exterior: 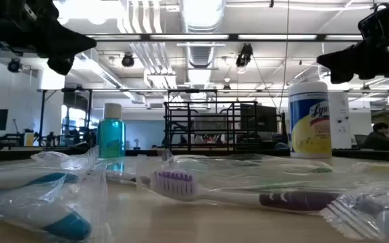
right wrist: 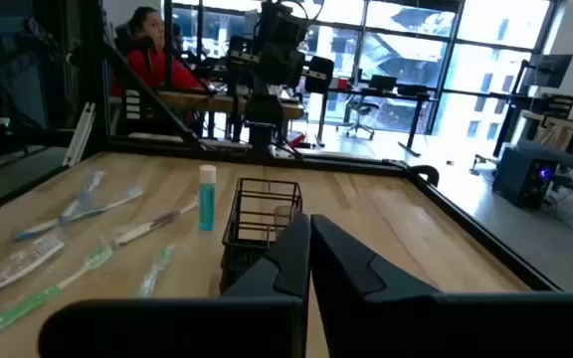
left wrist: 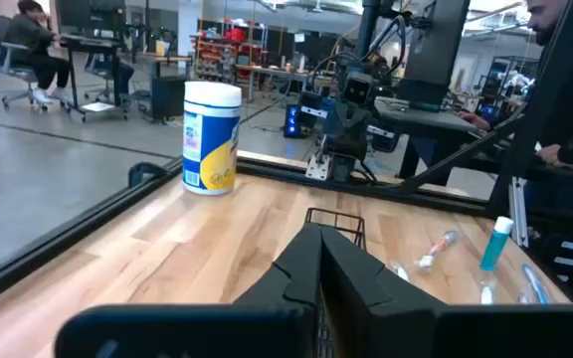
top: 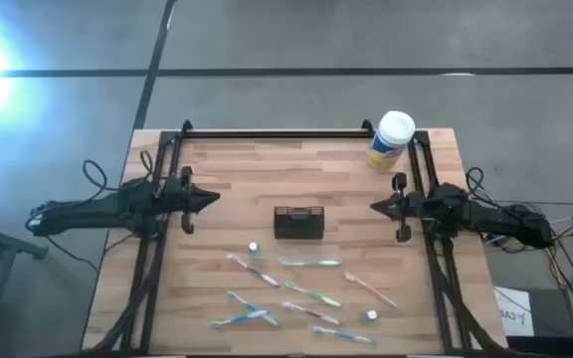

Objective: Pick & Place toothbrushing station
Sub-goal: Put the top blue mouthwash into the black organizer

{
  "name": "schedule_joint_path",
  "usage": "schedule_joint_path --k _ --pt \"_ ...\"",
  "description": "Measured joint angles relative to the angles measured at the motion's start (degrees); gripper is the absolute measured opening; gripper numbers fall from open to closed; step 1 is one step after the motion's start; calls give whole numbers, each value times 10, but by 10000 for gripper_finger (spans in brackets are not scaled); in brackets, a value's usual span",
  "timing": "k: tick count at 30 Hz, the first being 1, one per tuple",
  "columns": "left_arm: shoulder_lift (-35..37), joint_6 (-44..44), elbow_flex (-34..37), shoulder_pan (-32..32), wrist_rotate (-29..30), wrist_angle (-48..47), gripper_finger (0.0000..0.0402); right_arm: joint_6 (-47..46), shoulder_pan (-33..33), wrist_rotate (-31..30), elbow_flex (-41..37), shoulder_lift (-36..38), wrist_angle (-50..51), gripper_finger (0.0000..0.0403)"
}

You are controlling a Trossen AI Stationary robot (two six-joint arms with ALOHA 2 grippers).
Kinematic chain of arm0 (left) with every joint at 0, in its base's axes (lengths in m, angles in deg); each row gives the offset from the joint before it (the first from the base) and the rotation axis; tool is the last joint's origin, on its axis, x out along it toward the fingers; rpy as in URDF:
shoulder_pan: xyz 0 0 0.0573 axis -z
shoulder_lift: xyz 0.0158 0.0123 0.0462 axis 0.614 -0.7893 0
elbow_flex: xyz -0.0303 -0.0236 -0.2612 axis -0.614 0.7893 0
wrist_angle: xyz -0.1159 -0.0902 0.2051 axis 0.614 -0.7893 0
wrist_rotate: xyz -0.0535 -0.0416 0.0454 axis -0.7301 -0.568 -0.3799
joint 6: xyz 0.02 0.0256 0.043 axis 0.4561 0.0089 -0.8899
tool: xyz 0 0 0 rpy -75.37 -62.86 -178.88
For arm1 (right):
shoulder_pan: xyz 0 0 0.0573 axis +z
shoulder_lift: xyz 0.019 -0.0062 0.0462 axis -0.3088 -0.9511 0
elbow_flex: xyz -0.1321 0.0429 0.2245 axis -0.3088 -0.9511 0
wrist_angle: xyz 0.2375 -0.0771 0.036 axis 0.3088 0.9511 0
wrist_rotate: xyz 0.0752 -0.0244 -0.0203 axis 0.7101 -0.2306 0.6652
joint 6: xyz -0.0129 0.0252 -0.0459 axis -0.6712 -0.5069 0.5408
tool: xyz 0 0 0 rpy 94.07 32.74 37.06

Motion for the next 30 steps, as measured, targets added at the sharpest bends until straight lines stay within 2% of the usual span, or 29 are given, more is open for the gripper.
schedule_joint_path --k 13,15,18,19,30 --pt "-2 22 -1 0 -2 0 6 1 0 0 0 0 -1 8" --pt "-9 33 -11 0 23 -7 7 1 0 0 0 0 -1 8" --pt "-34 71 -50 0 118 -69 3 1 0 0 0 0 -1 8" --pt "-49 73 -67 1 127 -90 3 1 0 -1 0 0 -1 8" --pt "-290 120 -318 40 121 -282 4 -1 0 -1 0 0 -1 8"
